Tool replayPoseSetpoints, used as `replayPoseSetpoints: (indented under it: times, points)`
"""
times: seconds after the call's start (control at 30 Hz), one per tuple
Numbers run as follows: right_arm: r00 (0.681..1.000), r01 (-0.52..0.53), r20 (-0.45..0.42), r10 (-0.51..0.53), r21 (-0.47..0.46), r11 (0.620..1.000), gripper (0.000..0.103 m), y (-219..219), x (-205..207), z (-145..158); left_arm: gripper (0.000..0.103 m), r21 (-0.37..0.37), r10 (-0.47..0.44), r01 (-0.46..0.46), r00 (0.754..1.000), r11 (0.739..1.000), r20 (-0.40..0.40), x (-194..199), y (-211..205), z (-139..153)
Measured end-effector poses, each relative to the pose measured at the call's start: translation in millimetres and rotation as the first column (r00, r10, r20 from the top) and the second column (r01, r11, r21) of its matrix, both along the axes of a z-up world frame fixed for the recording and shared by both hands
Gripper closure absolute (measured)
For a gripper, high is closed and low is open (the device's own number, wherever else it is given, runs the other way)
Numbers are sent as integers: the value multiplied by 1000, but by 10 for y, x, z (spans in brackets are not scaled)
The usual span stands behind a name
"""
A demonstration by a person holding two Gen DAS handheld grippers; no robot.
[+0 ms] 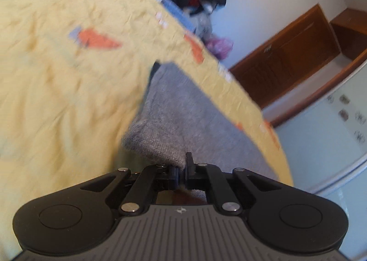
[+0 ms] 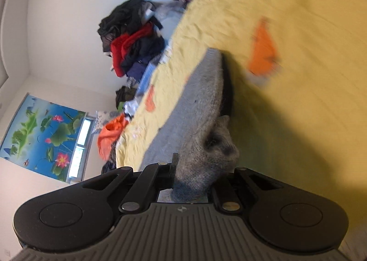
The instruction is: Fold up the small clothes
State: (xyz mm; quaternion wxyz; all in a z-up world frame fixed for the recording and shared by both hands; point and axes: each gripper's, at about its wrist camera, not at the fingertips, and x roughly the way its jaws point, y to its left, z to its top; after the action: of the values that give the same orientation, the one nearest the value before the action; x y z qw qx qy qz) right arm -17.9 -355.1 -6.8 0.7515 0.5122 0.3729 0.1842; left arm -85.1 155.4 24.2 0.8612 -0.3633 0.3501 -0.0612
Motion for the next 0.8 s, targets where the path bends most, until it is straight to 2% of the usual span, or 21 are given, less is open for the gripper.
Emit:
replayPoseSetpoints:
  times: [0.03, 0.07, 0.1, 0.13, 0.17, 0.2, 0.23, 0.27, 0.3, 0.33, 0.37, 0.43, 0.6, 0.73, 0.77, 0.8]
  points:
    - [1000, -12, -9, 12, -27, 1000, 87, -16, -68, -19, 98, 19, -30, 30, 999, 999, -23, -75, 17, -64]
    - [1000, -17, -17, 15, -90, 996, 85, -26, -134, -12, 97, 68, -32, 34, 999, 997, -39, -143, 42, -82]
    - [1000, -14, -12, 12, -150, 989, 74, -48, -172, 16, 94, 134, -15, 22, 999, 991, -52, -203, 70, -70]
    - [1000, -1, 2, 2, -196, 981, 55, -94, -203, 53, 89, 183, 4, 8, 998, 983, -63, -229, 130, -35]
    - [1000, 25, 21, -20, -226, 974, 44, -156, -206, 113, 86, 198, 32, -20, 998, 980, -59, -256, 210, 19]
    - [997, 60, 56, -48, -253, 966, 26, -232, -184, 191, 79, 204, 65, -58, 998, 977, -25, -271, 308, 107]
    - [993, 91, 99, -66, -273, 958, 17, -299, -140, 270, 64, 223, 92, -96, 995, 970, 31, -263, 387, 224]
    - [988, 107, 137, -69, -295, 949, 16, -359, -55, 344, 50, 265, 115, -135, 989, 955, 89, -205, 427, 351]
    - [985, 115, 161, -66, -322, 940, 16, -386, 76, 418, 18, 313, 132, -169, 982, 934, 137, -113, 437, 462]
    - [983, 115, 178, -55, -344, 932, 16, -391, 234, 475, 4, 359, 124, -183, 976, 915, 179, 26, 410, 561]
    - [981, 104, 191, -35, -362, 926, 16, -374, 418, 513, 5, 402, 90, -170, 973, 900, 210, 204, 361, 624]
    - [980, 75, 197, 7, -404, 912, 16, -301, 818, 518, 5, 488, 54, -142, 980, 861, 189, 652, 275, 637]
    - [994, -37, 74, 82, -469, 882, 19, -1, 1735, 259, 6, 436, -22, -28, 994, 899, 108, 1643, 107, 444]
    - [986, -101, 66, 155, -507, 856, 19, 276, 1989, 170, 7, 407, -78, 51, 996, 912, 49, 2203, -85, 264]
    - [981, -115, 74, 178, -514, 850, 19, 346, 2020, 174, 10, 398, -100, 83, 995, 914, 22, 2314, -119, 207]
    - [977, -133, 77, 200, -518, 845, 19, 401, 2048, 176, 29, 391, -123, 117, 992, 913, -10, 2407, -155, 149]
